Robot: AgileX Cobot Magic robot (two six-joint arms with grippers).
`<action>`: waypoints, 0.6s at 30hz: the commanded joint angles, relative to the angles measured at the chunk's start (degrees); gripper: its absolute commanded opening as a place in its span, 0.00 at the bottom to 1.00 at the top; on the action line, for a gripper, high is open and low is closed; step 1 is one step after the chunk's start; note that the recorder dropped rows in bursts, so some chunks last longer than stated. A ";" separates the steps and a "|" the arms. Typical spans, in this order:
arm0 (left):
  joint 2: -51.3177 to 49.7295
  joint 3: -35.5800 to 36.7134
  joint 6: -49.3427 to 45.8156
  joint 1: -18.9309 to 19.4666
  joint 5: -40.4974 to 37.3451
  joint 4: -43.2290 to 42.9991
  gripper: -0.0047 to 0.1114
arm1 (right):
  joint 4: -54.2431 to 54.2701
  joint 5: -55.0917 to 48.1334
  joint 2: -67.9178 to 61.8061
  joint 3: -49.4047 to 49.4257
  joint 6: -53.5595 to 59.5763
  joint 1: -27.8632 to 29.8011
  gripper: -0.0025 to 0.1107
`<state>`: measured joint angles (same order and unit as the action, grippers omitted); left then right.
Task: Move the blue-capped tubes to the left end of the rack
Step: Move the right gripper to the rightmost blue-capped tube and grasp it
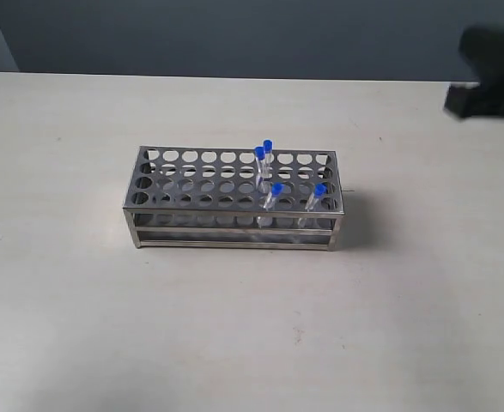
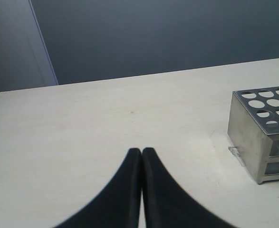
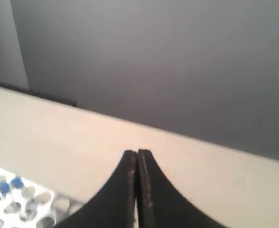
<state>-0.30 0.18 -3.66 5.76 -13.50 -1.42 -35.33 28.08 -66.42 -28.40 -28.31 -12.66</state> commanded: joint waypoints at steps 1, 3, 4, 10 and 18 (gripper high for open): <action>0.30 -0.18 0.03 -0.23 0.28 0.09 0.05 | 25.98 5.79 -4.57 9.96 23.92 -5.59 0.01; 0.30 -0.18 0.03 -0.23 0.28 0.09 0.05 | 28.55 9.60 -5.77 12.52 25.28 -6.98 0.01; 0.30 -0.18 0.03 -0.23 0.28 0.09 0.05 | 27.55 11.72 -6.15 13.66 24.63 -7.72 0.01; 0.30 -0.18 0.03 -0.23 0.28 0.09 0.05 | 14.30 16.63 -9.28 14.45 16.93 -12.31 0.01; 0.30 -0.18 0.03 -0.23 0.28 0.09 0.05 | 8.85 32.95 -22.51 14.45 18.65 -12.76 0.20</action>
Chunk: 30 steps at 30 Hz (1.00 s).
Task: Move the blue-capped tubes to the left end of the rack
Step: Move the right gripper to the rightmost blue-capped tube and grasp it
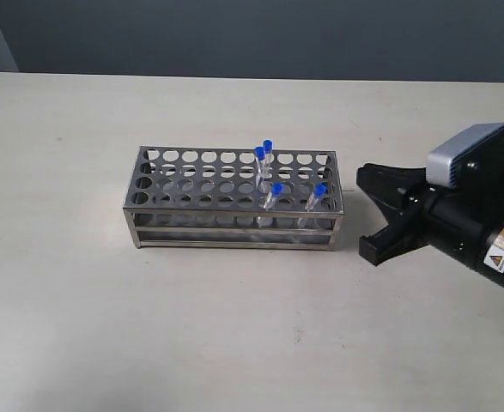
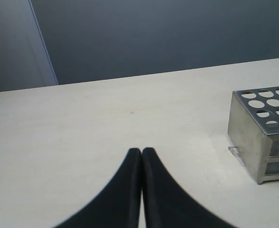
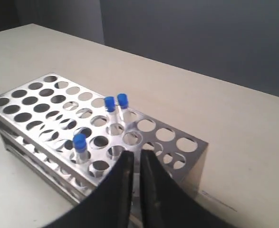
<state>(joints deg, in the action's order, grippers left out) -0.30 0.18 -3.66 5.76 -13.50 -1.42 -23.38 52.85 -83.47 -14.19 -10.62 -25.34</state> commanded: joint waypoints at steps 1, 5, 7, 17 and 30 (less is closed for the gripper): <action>0.30 -0.18 0.03 -0.23 0.28 0.09 0.05 | -3.66 10.06 -6.73 0.13 0.97 -0.08 0.26; 0.30 -0.18 0.03 -0.23 0.28 0.09 0.05 | -4.33 16.29 -11.91 -1.42 1.50 -0.08 0.45; 0.30 -0.18 0.03 -0.23 0.28 0.09 0.05 | -4.48 15.79 -13.95 -2.97 2.10 -0.08 0.48; 0.30 -0.18 0.03 -0.23 0.28 0.09 0.05 | -4.63 11.79 -22.38 -10.69 2.30 -0.08 0.49; 0.30 -0.18 0.03 -0.23 0.28 0.09 0.05 | -4.67 8.97 -26.59 -13.63 2.12 -0.08 0.49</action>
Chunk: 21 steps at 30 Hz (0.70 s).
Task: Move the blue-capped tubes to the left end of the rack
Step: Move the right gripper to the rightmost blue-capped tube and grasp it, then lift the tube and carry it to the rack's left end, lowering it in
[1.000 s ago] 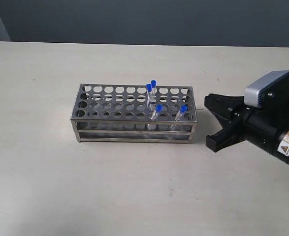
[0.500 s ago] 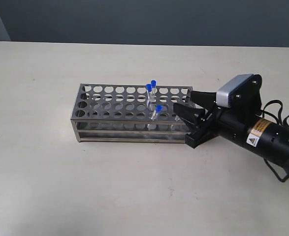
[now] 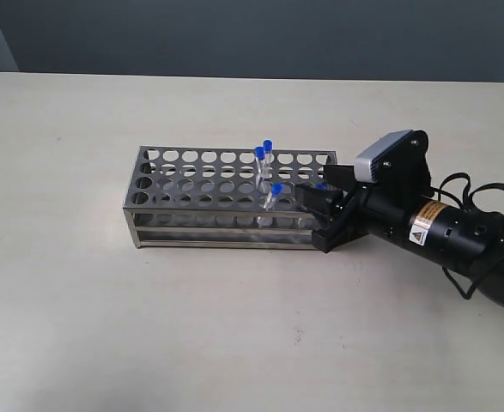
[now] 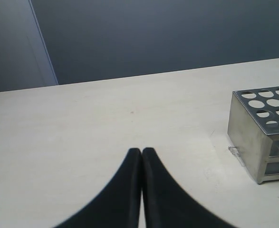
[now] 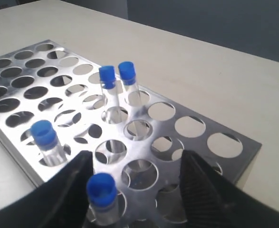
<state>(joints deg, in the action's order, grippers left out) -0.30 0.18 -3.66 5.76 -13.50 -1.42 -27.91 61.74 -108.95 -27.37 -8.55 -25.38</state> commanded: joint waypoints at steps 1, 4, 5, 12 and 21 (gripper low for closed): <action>0.30 -0.18 0.03 -0.23 0.28 0.09 0.05 | -0.05 0.08 -1.26 -0.45 0.05 -0.04 0.49; 0.30 -0.18 0.03 -0.23 0.28 0.09 0.05 | -0.05 0.08 -1.49 -0.45 0.05 -0.04 0.43; 0.30 -0.18 0.03 -0.23 0.28 0.09 0.05 | -0.05 0.08 -1.49 -0.45 0.05 -0.04 0.37; 0.30 -0.18 0.03 -0.23 0.28 0.09 0.05 | -1.18 0.82 -1.49 -0.45 -0.63 -0.04 0.03; 0.30 -0.18 0.03 -0.23 0.28 0.09 0.05 | -1.64 3.03 5.46 -0.45 -0.63 -0.04 0.03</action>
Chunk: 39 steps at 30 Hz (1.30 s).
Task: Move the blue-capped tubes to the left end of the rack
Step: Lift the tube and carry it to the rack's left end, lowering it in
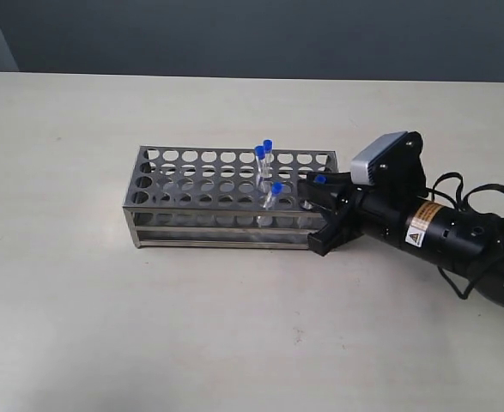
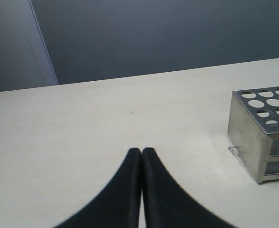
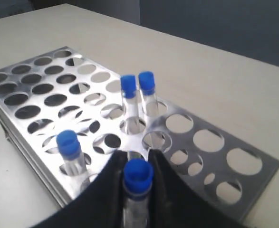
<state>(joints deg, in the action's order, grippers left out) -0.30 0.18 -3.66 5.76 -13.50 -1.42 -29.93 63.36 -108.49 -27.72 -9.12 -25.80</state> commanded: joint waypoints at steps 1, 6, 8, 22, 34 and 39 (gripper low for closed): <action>0.30 -0.18 0.03 -0.23 0.28 0.09 0.05 | 0.48 1.41 6.41 -0.10 0.06 0.38 0.03; 0.30 -0.18 0.03 -0.23 0.28 0.09 0.05 | -0.33 -2.96 14.60 -2.82 0.17 0.25 0.03; 0.30 -0.18 0.03 -0.23 0.28 0.09 0.05 | -0.47 -6.83 16.92 -5.38 0.17 -0.87 0.03; 0.30 -0.18 0.03 -0.23 0.28 0.09 0.05 | -5.58 -23.31 -3.23 -42.17 -11.55 -16.42 0.03; 0.30 -0.18 0.03 -0.23 0.28 0.09 0.05 | -13.63 -25.45 -14.92 -51.38 -22.38 -18.93 0.03; 0.30 -0.18 0.03 -0.23 0.28 0.09 0.05 | -13.63 -27.02 -15.89 -51.38 -22.38 -18.93 0.03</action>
<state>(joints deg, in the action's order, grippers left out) -0.30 0.18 -3.66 5.76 -13.50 -1.42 -43.09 37.73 -123.82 -78.83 -31.35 -44.77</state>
